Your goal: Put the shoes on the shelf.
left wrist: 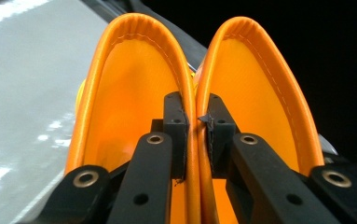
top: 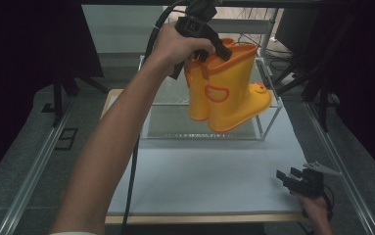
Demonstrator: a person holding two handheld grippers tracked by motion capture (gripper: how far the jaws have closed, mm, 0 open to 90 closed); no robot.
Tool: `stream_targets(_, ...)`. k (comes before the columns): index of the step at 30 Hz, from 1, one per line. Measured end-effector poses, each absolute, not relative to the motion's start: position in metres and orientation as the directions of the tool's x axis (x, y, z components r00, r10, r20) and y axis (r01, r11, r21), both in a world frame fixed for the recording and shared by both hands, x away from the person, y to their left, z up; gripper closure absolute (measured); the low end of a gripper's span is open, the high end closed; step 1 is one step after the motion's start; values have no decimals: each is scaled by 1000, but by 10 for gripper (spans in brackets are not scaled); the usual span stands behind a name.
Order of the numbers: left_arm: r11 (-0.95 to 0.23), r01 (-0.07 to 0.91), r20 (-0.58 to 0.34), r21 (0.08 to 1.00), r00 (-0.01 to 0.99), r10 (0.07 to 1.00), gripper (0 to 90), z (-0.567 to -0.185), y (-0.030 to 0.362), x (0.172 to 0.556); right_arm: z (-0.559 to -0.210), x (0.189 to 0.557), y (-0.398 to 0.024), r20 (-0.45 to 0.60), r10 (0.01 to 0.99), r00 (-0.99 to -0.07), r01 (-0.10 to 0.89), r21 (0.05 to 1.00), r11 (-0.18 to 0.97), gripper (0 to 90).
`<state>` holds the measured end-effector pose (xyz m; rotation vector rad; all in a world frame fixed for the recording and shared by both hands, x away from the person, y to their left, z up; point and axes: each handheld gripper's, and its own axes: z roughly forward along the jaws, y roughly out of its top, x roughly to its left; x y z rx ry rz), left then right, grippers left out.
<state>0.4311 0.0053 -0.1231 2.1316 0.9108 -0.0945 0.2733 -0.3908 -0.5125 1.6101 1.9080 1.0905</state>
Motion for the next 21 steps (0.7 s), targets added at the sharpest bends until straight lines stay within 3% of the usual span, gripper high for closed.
stream_targets(8, -290, 702, -322, 650, 600, 732, 823, -128, 7, 468, -513, 274, -389, 167, 954, -250, 633, 774, 31, 336)
stream_targets(21, -197, 746, -280, 636, 461, 842, 823, -150, 14, 511, -515, 275, -388, 167, 954, -247, 635, 772, 29, 336)
